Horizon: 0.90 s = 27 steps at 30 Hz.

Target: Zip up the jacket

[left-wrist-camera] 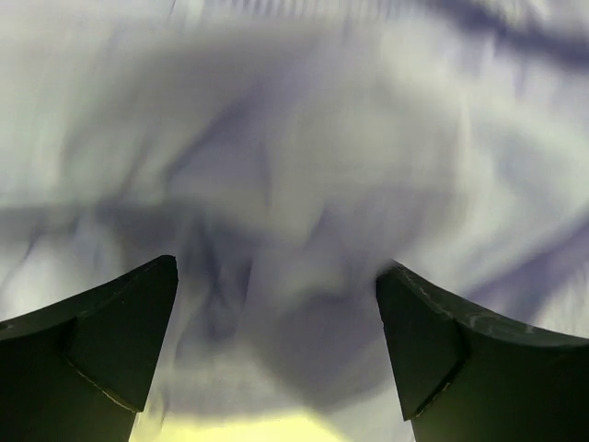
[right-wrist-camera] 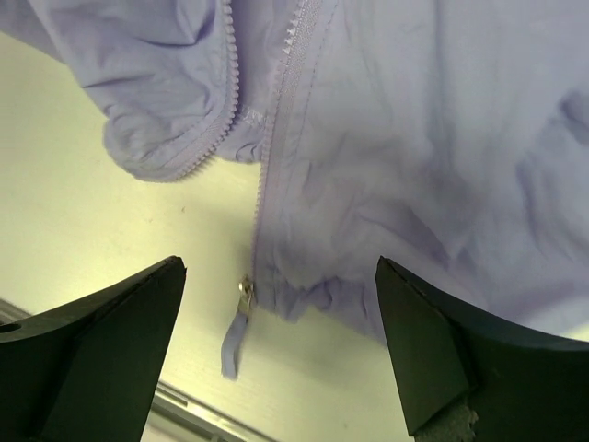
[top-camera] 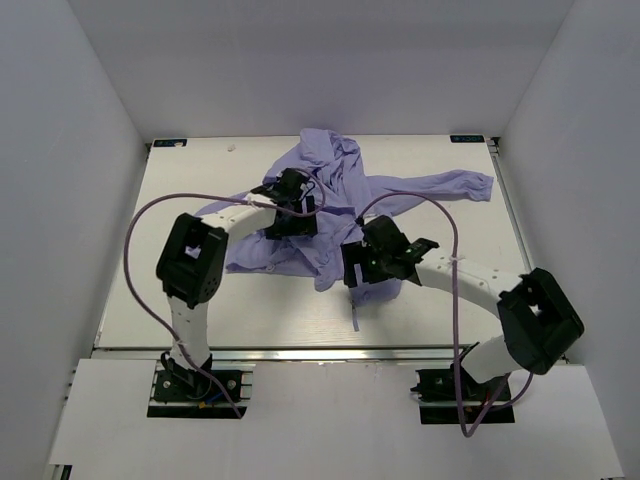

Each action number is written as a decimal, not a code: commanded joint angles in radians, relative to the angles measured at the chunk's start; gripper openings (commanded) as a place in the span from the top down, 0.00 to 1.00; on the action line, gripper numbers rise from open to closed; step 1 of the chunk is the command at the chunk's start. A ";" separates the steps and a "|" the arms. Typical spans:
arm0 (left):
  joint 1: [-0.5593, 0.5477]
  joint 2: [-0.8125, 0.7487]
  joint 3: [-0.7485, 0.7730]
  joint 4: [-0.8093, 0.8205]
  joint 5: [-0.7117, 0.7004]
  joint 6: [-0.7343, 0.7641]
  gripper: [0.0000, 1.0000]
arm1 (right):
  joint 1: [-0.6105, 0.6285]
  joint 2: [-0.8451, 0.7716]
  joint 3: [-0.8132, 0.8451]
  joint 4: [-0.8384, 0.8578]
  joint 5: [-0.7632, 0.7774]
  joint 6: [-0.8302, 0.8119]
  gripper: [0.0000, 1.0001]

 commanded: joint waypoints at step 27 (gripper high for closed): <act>-0.005 -0.775 -0.549 -0.010 0.011 -0.114 0.02 | 0.102 0.029 -0.055 -0.033 0.130 0.072 0.31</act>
